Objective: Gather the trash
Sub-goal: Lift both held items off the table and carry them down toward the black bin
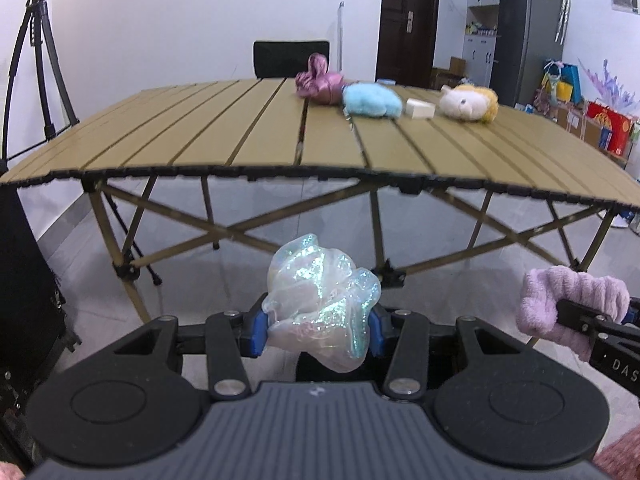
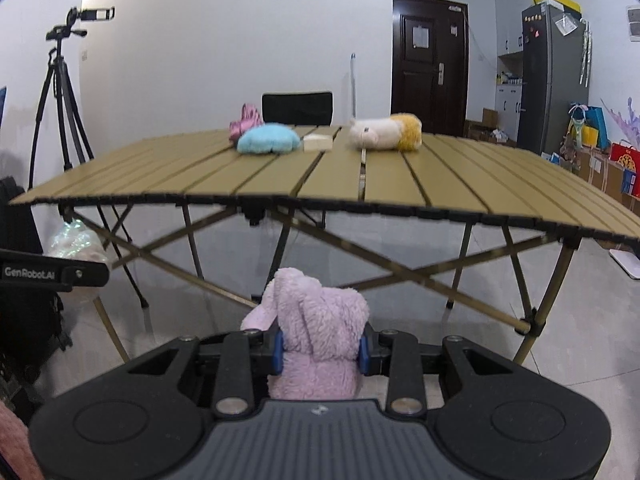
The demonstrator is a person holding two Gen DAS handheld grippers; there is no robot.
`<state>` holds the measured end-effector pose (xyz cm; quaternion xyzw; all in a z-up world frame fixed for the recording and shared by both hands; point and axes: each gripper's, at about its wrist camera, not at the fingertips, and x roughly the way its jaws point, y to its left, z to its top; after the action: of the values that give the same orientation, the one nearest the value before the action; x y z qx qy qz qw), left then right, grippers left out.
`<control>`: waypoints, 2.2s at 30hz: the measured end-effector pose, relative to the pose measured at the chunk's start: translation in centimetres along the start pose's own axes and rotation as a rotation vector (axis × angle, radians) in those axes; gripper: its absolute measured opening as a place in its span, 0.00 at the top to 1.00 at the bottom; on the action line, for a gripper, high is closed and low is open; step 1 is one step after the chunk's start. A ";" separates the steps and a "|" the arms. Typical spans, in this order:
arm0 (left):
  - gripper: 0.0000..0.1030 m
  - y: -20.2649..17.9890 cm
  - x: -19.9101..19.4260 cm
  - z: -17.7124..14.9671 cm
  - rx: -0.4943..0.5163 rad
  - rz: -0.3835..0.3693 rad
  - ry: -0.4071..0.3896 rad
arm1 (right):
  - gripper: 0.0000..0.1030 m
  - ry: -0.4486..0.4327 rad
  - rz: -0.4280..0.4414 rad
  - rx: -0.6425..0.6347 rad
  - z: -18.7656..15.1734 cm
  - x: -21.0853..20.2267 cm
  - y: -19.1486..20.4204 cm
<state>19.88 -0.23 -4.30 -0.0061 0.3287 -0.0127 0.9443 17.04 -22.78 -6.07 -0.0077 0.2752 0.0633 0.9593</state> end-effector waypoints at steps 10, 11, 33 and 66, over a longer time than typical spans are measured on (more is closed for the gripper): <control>0.56 2.2 2.5 -2.3 -0.002 0.024 0.088 | 0.69 0.097 -0.037 0.001 -2.7 2.4 -0.2; 0.57 2.5 2.9 -2.7 -0.002 0.028 0.103 | 0.69 0.109 -0.038 0.007 -3.0 2.7 -0.3; 0.58 5.0 9.3 -6.1 -0.030 0.096 0.390 | 0.69 0.283 -0.101 0.081 -5.9 7.1 -2.5; 0.58 -3.0 12.9 -4.2 0.046 0.029 0.457 | 0.69 0.376 -0.136 0.142 -8.1 9.2 -5.7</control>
<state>27.35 -3.58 -15.56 0.0233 0.5338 -0.0077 0.8453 21.26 -27.76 -17.92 0.0295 0.4521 -0.0235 0.8912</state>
